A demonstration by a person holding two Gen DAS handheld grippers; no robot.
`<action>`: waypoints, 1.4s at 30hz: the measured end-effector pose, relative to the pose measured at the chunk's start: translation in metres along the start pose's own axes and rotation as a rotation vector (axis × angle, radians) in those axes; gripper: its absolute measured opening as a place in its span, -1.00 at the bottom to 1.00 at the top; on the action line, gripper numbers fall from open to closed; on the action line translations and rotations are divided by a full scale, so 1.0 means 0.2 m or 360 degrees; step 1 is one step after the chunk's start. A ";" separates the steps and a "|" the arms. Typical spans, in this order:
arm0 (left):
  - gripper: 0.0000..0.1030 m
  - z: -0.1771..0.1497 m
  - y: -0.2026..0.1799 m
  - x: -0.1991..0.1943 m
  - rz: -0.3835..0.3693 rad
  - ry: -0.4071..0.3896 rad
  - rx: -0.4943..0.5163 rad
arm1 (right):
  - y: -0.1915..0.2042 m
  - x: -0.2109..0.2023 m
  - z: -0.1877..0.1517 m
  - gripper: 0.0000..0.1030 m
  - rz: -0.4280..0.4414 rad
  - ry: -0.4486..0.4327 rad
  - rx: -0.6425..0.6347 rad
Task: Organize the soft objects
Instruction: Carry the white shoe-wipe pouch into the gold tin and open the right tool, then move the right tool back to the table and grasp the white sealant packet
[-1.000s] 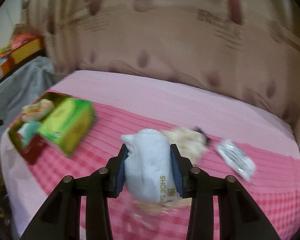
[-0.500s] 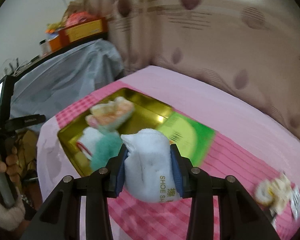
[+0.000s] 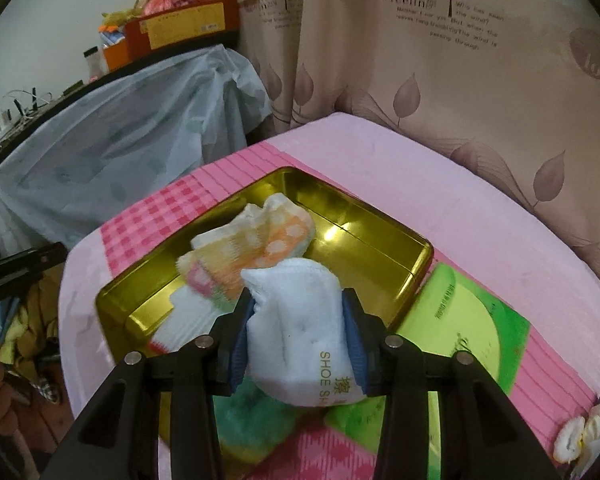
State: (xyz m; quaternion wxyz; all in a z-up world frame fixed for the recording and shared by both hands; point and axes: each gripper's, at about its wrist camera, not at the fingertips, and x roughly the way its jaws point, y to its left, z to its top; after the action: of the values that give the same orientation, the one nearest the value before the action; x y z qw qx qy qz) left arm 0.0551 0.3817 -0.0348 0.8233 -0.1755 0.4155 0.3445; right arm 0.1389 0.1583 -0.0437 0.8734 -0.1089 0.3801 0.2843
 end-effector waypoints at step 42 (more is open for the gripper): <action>-0.10 -0.07 -0.17 -0.12 -0.0085 -0.0157 0.0293 | -0.91 -0.71 -0.59 0.49 -0.0454 -0.0143 0.0443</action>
State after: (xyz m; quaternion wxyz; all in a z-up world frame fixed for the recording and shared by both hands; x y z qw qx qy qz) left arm 0.0617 0.3396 -0.0230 0.8643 -0.0932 0.3996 0.2910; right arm 0.0961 -0.0960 -0.0266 0.9275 -0.0270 0.3571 0.1071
